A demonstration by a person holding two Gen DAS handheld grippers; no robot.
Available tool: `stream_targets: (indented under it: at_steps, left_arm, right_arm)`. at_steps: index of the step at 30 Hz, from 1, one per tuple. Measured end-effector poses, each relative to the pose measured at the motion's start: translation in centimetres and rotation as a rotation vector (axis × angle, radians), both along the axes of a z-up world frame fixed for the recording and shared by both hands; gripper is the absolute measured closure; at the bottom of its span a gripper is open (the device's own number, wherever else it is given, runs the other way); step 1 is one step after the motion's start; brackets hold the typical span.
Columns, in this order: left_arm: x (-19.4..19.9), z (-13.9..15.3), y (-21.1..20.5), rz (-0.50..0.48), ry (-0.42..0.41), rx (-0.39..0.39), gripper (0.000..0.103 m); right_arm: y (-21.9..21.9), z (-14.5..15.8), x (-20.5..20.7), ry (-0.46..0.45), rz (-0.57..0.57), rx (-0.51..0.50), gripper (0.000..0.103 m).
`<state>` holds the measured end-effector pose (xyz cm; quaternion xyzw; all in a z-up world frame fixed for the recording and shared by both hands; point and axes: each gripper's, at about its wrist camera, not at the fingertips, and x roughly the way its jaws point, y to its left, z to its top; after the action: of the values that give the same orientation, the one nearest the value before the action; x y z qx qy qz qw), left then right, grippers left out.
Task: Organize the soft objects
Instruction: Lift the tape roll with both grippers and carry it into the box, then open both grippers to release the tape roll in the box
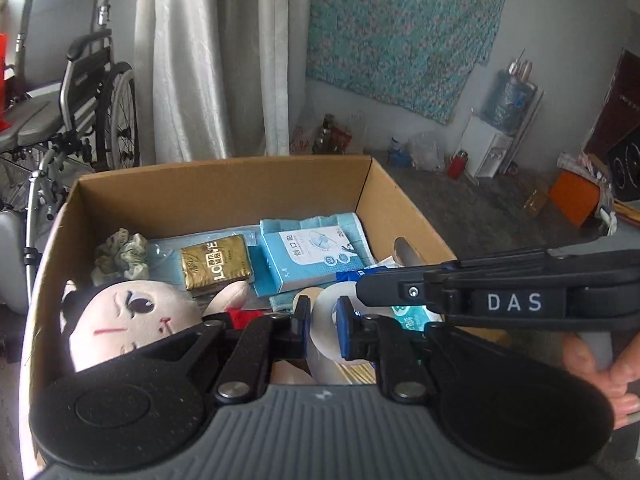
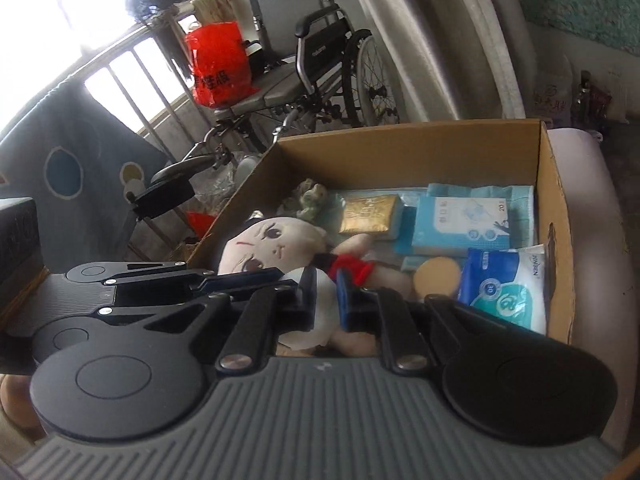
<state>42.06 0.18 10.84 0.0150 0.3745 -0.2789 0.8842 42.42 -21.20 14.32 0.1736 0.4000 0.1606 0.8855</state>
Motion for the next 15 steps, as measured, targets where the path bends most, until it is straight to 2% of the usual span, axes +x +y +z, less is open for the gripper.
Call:
stream_targets:
  at_steps: [2,5,8,9,12,13,15]
  left_arm:
    - [4.0,-1.7,-2.8,-0.022,0.075,0.052,0.089]
    - [7.6,-5.1,-4.9,0.003,0.226,0.087,0.09]
    - [8.6,-7.5,-5.7,-0.003,0.286,0.105,0.092]
    - [8.9,-8.1,-6.1,-0.017,0.315,0.121,0.102]
    - [9.1,-9.8,-6.9,-0.057,0.394,0.129,0.102]
    - [9.0,-10.2,-7.2,-0.05,0.39,0.152,0.102]
    - [8.6,-10.9,-7.9,-0.027,0.357,0.254,0.102]
  right_arm:
    - [-1.7,-2.3,4.0,0.107,-0.047,-0.008,0.094]
    - [-2.6,-6.6,5.8,0.278,-0.081,-0.008,0.096]
    - [-2.0,-9.3,5.9,0.324,-0.05,-0.093,0.097]
    - [-2.1,-9.9,6.0,0.34,-0.046,-0.106,0.096]
    - [-2.2,-11.4,5.4,0.397,-0.023,-0.098,0.097]
    - [-1.9,-11.4,5.1,0.392,-0.01,-0.107,0.098]
    - [-1.7,-11.4,5.1,0.388,-0.008,-0.126,0.099]
